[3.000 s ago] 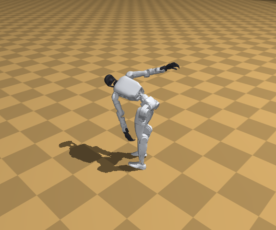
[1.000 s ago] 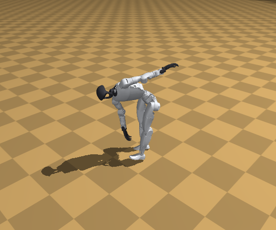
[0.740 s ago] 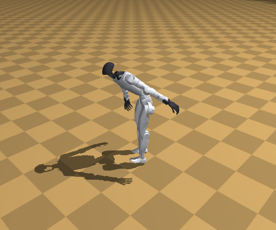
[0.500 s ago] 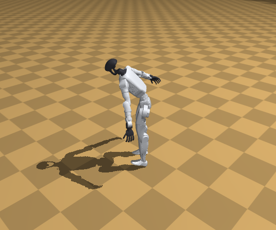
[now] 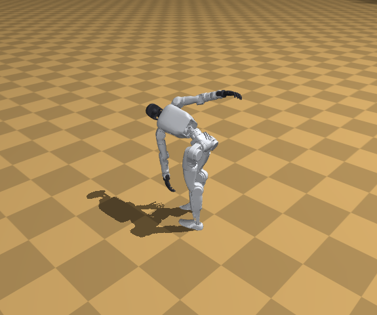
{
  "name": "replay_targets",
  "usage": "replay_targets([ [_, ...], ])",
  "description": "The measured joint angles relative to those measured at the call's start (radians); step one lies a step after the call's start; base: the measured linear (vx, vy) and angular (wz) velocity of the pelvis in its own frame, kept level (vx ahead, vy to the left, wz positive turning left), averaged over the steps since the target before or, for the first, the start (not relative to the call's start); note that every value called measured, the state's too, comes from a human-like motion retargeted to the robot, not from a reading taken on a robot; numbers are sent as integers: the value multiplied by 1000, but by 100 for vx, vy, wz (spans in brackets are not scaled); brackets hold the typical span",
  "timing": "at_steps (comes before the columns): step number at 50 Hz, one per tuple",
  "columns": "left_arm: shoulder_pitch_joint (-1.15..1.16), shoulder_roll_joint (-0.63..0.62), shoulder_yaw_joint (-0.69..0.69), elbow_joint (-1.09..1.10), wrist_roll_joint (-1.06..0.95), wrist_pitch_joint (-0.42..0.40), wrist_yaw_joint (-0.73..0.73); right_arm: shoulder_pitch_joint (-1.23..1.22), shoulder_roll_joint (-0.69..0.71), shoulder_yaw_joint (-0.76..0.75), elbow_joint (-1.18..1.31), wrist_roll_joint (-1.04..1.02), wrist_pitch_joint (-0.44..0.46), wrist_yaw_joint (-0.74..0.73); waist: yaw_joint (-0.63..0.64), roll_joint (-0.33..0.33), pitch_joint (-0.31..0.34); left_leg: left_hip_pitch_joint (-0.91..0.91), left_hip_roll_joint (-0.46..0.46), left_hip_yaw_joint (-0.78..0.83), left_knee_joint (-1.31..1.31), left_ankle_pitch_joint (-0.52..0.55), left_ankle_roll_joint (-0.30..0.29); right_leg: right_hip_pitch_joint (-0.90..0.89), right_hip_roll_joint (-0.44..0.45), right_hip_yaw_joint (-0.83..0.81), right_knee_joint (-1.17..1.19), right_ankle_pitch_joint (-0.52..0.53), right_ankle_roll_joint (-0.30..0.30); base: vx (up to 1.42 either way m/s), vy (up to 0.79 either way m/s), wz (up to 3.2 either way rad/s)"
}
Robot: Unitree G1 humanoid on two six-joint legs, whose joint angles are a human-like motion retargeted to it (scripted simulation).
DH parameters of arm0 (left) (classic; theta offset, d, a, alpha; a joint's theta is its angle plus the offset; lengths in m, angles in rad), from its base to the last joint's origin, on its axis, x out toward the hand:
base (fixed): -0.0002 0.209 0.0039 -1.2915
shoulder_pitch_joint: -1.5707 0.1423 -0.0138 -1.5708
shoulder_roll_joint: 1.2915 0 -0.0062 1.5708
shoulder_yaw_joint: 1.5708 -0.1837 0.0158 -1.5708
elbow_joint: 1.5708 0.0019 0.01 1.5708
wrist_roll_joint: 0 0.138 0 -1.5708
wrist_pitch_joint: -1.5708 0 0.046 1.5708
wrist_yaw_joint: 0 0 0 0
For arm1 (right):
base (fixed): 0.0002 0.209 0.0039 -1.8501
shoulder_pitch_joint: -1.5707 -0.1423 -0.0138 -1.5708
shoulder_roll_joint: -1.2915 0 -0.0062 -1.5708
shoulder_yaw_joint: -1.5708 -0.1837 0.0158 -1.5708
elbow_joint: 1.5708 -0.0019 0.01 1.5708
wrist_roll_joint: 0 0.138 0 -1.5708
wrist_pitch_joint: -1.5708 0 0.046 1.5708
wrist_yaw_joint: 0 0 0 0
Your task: In place motions
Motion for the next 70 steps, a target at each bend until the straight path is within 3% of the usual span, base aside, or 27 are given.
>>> replay_targets([
  [2, -63, -96, -66, -5, 19, -19, 22, 49, -8, -14, 0, 49, -3, 44, 28, 43, 0, -65, -12, -4, -1, 3, -1, -67, -8, 8, 0, 4, 0, -8, 1, 51],
  [5, -95, -165, -126, 5, 75, -21, 8, 61, -36, -20, 0, 67, -21, -22, 37, 86, 0, -141, -22, 0, -5, 8, -3, -144, -17, 6, -7, 8, 10, 4, 14, 56],
  [12, -99, -147, -208, 72, 91, 34, -2, 86, -101, -30, 0, 151, -107, -405, 74, 132, 0, -214, -23, 8, -9, 20, 0, -209, -13, 7, -17, 16, 8, 6, 2, 29],
  [18, -71, -80, -215, 74, 32, 40, 33, 118, -107, -90, 0, 271, -146, -422, 100, 171, 0, -198, -4, -7, -8, 43, 5, -171, -13, -12, -19, 9, -7, 3, -14, 25],
  [23, 22, -70, -177, 59, 33, 18, 43, 110, -106, -111, 0, 235, -140, -453, 124, 185, 0, -114, 8, -6, -5, 48, 13, -67, -15, -35, -12, -6, -20, 4, -19, 9],
  [27, 172, -134, -156, 55, 43, -13, 30, 110, -135, -152, 0, 203, -123, -433, 181, 201, 0, -2, 3, -24, 2, 54, 9, 64, -32, -54, -3, -25, -36, 11, -22, 22],
  [33, 509, -272, -276, 94, 33, 22, 60, 115, -254, -216, 0, 68, -107, -365, 317, 260, 0, 205, -12, -71, 5, 65, 1, 310, -69, -94, 6, -71, -71, 23, -14, 43],
  [37, 789, -320, -369, 142, -63, 75, 46, 53, -314, -249, -34, 68, -146, -308, 385, 303, 0, 314, -19, -116, 11, 66, 1, 453, -96, -141, 13, -108, -86, 36, 3, 65],
  [45, 1367, -451, -175, 234, -110, 94, 53, -28, -342, -165, -133, 18, -156, -210, 588, 429, 0, 443, -52, -216, 11, 72, 12, 653, -167, -259, 29, -173, -86, 46, 0, 94],
  [52, 1645, -499, 15, 288, -99, 114, 63, 48, -312, -121, -205, -9, -162, -224, 850, 580, 0, 427, -111, -332, 13, 101, 29, 723, -246, -386, 45, -217, -77, 42, -12, 138],
  [59, 1674, -554, 104, 323, -176, 97, 111, -20, -321, -68, -238, 13, -149, -239, 1071, 723, 0, 279, -152, -396, 0, 195, 14, 673, -307, -518, 128, -309, -95, 22, -36, 177],
  [67, 1554, -654, 58, 319, -226, 104, 144, -217, -439, -56, -261, 4, -151, -196, 1359, 812, 0, 66, -203, -469, -23, 283, 21, 469, -351, -546, 292, -416, -124, 4, -48, 111],
  [70, 1475, -665, -5, 325, -227, 106, 149, -279, -505, -112, -276, 44, -145, -193, 1483, 881, 0, -17, -211, -516, -30, 308, 29, 397, -362, -571, 335, -442, -120, 3, -48, 87],
])
